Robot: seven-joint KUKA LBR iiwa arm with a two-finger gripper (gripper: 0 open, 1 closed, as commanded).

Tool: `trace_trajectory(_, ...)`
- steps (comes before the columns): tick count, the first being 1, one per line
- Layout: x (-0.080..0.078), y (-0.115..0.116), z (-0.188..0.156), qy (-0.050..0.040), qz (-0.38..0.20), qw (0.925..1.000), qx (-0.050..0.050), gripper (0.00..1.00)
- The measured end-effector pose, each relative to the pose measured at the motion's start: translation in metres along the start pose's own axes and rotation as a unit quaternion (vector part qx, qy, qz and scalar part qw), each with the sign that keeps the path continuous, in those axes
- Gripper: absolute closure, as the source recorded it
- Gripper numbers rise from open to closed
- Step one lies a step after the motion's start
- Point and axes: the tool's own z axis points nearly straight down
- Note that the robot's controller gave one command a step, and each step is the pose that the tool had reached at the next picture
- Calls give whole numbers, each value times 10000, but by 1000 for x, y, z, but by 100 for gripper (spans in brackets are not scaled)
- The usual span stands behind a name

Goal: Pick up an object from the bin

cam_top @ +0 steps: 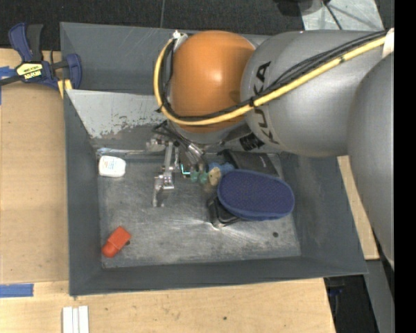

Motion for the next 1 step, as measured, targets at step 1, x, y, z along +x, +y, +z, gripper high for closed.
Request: trace_trajectory(1, -50, 65, 123, -66, 53, 10000, -25, 0)
